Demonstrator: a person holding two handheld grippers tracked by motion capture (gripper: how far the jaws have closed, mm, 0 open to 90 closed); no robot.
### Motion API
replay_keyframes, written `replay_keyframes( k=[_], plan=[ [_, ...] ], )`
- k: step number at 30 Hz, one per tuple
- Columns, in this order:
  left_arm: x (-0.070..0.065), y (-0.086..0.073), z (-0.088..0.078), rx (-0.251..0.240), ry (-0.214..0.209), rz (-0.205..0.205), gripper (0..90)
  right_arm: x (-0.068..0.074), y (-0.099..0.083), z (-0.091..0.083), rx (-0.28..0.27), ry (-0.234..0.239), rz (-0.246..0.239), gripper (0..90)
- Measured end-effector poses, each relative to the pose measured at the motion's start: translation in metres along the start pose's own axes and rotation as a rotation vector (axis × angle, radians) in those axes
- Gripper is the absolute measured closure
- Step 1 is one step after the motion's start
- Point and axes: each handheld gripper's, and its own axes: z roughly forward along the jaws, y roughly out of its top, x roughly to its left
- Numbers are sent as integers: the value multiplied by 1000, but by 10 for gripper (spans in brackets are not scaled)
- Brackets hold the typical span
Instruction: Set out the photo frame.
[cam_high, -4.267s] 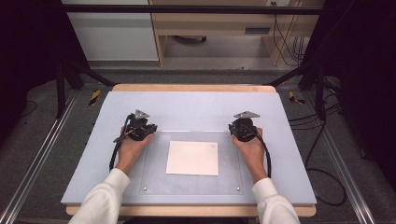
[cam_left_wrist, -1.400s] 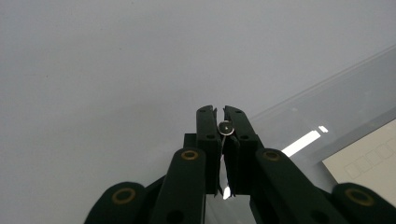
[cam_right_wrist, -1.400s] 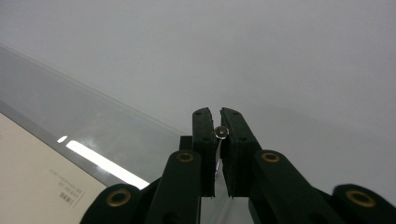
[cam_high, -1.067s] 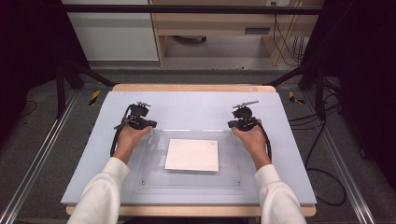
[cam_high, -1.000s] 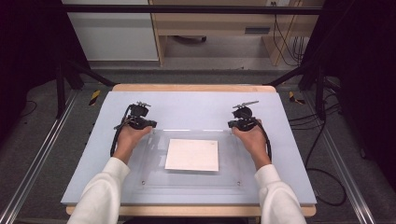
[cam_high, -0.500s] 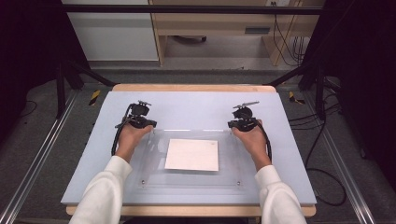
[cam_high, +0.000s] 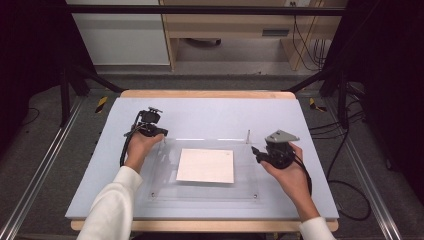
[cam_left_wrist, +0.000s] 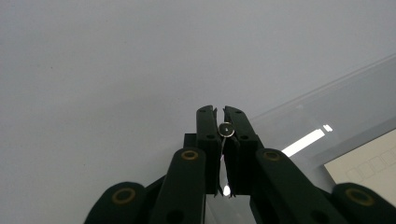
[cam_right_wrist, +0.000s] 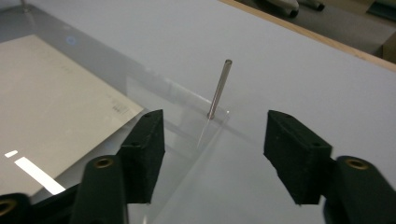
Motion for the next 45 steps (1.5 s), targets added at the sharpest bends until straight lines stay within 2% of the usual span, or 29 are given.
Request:
replay_keyframes(
  k=[1,2,3,7,8,9,11,12,13,14,17,18,31,36,45],
  plan=[
    [0,0,0,1,0,-1,847,1,-5,-7,-10,5,-15,299],
    [0,0,0,1,1,0,847,3,-9,-13,-26,4,-30,298],
    [0,0,0,1,1,0,847,7,-19,-24,-42,21,-57,255],
    [0,0,0,3,3,3,847,14,-32,-39,-49,32,-90,221],
    [0,0,0,3,3,3,847,16,-37,-44,-51,47,-95,192],
    [-1,0,0,5,5,3,847,20,-45,-53,-59,80,-101,180],
    [-1,0,0,6,5,2,847,23,-49,-56,-57,98,-96,173],
    [-1,0,0,5,3,3,847,28,-56,-63,-51,117,-119,159],
    [-1,0,0,5,3,3,847,28,-56,-63,-51,117,-119,159],
    [0,0,0,5,3,3,847,35,-62,-69,-39,131,-146,145],
    [0,0,0,3,3,2,847,42,-67,-73,-30,141,-171,145],
    [0,0,0,4,2,2,847,48,-70,-75,-33,147,-193,148],
    [0,0,0,5,1,5,846,68,-82,-68,-4,204,-243,138],
    [0,0,0,8,2,5,846,72,-84,-65,19,203,-282,138],
    [0,1,0,11,-1,6,846,72,-88,-60,49,194,-304,156]
  ],
)
